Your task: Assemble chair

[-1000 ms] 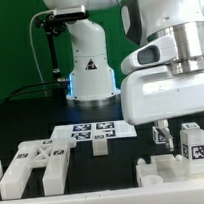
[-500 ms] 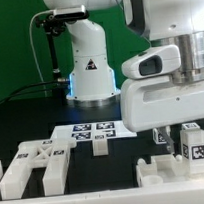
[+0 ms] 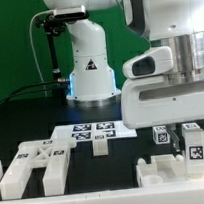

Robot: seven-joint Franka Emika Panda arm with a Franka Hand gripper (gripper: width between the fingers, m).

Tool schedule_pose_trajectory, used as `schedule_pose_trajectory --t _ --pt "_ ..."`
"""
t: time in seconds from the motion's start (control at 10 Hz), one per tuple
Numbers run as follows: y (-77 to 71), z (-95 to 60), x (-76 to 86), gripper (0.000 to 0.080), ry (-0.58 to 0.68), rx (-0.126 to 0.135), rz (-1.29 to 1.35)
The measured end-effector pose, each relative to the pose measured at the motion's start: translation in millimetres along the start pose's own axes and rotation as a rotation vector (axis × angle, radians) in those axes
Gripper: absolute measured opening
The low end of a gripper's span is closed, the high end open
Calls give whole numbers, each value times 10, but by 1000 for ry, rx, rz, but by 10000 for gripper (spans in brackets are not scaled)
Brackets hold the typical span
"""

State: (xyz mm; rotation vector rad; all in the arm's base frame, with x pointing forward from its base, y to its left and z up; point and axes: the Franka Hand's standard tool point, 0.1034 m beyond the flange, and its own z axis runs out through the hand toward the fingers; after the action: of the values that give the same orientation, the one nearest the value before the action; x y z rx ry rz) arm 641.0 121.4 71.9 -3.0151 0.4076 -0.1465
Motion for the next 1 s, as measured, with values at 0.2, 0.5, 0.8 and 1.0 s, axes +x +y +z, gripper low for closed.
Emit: schedule_pose_trajectory --t 0.2,0.5,0.8,1.0 --pt "-4 5 12 287 1 6 338" --pt "-2 23 46 288 -15 75 1006" --pt "3 30 44 452 -15 86 1045" --pt "2 9 74 607 -7 87 887"
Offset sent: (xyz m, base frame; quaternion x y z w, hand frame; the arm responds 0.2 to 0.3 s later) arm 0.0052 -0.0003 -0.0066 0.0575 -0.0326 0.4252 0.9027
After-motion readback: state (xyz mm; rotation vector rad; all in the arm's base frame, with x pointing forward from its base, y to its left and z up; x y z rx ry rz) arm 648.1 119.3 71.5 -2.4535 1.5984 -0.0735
